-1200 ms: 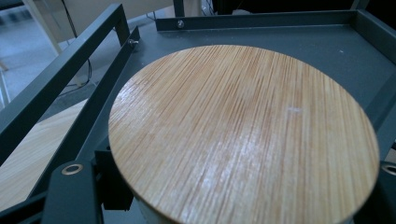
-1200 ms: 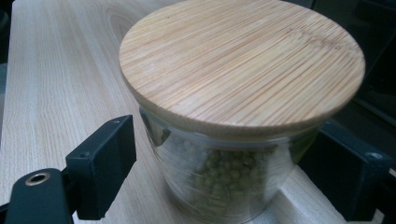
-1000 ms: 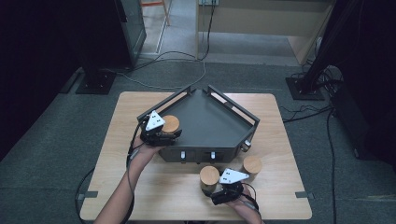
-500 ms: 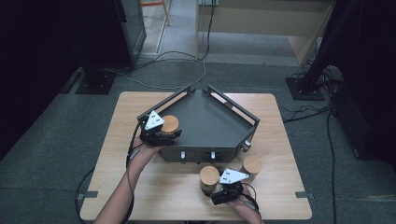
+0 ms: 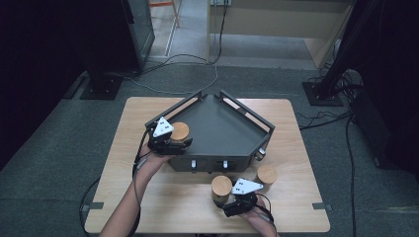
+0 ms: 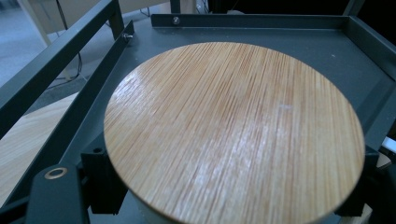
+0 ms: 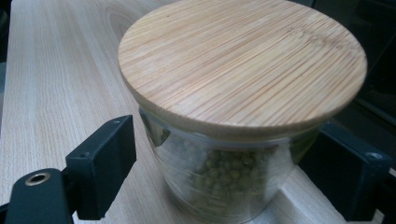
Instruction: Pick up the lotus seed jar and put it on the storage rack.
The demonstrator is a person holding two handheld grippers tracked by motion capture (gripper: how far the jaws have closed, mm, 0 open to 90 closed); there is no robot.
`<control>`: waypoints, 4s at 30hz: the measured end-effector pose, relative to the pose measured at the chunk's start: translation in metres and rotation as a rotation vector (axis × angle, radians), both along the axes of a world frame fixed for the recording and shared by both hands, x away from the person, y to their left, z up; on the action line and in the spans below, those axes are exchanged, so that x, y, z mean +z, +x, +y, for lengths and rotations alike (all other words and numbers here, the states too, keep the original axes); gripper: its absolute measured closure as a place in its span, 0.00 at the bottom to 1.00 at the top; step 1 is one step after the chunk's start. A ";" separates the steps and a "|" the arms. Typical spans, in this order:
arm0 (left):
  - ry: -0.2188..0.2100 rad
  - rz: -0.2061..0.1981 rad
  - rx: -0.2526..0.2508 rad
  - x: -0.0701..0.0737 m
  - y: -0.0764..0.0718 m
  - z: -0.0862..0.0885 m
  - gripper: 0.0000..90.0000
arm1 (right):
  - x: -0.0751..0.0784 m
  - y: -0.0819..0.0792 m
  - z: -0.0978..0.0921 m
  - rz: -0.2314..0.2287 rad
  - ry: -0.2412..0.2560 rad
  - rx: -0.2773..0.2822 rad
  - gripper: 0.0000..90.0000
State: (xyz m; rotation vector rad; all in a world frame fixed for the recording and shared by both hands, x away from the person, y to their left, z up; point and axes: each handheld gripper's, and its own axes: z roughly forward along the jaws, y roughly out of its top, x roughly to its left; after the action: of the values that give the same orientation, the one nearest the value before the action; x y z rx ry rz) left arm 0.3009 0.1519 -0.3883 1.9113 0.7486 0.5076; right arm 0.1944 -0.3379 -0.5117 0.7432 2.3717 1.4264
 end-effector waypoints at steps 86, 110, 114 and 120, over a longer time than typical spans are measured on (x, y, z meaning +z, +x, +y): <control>-0.004 -0.033 0.053 -0.022 -0.053 0.026 0.12 | 0.002 -0.002 0.004 0.000 -0.016 -0.012 0.16; -0.014 -0.063 0.056 -0.031 -0.073 0.035 0.12 | 0.000 -0.004 0.003 -0.013 -0.014 -0.011 0.19; -0.013 -0.072 0.041 -0.031 -0.075 0.035 0.12 | 0.000 -0.004 0.002 -0.014 -0.010 -0.012 0.19; -0.028 -0.089 0.037 -0.037 -0.082 0.035 0.12 | 0.000 -0.004 0.003 -0.014 -0.015 -0.015 0.19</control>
State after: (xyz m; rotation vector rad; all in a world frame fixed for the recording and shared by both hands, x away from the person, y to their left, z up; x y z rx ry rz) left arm 0.2192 0.1869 -0.4256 1.8398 0.7312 0.5982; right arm 0.1904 -0.3344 -0.5113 0.7431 2.3587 1.4024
